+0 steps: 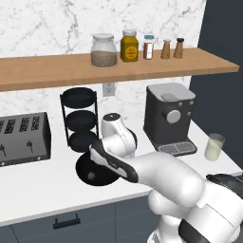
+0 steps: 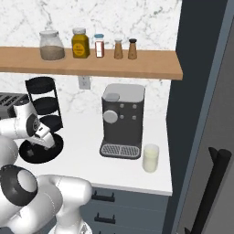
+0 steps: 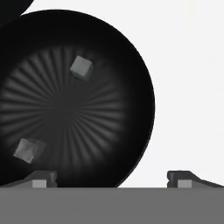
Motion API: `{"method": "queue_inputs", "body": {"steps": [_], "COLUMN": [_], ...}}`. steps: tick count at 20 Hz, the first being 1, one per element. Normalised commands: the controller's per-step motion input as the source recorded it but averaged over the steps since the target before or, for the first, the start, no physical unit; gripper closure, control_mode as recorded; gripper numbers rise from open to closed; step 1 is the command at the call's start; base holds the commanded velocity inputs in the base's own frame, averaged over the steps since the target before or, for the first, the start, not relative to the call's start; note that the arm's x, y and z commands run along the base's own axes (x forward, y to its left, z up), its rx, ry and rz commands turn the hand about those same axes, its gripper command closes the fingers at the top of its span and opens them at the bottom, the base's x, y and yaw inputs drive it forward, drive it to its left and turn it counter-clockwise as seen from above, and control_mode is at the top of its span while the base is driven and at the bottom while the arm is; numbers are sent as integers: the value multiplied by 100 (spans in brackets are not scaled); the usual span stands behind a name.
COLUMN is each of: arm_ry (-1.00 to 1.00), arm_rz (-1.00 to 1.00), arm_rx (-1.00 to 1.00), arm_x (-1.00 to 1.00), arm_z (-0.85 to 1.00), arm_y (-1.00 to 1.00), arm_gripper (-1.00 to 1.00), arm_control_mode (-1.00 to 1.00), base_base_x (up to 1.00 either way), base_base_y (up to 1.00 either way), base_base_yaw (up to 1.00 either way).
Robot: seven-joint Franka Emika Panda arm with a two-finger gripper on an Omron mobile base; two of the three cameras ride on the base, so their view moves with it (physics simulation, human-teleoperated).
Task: Grab a lemon wedge from the fridge and one ice cube from the ice bowl, and put them in the glass of lemonade.
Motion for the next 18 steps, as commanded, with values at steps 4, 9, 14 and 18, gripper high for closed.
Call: {"method": "queue_inputs", "body": {"steps": [4, 9, 14, 18], "arm_ry": [0, 0, 0, 0], "arm_rz": [0, -1, 0, -1], "arm_rx": [-2, -4, -9, -8], "arm_x": [37, 32, 27, 30], "arm_z": [0, -14, -15, -15], "arm_y": [0, 0, 0, 3], "arm_gripper": [-100, -100, -100, -100], "arm_control_mode": [-100, -100, -100, -100], "base_base_x": [0, 0, 0, 0], "base_base_y": [0, 0, 0, 0], "base_base_yaw": [0, 0, 0, 0]}}
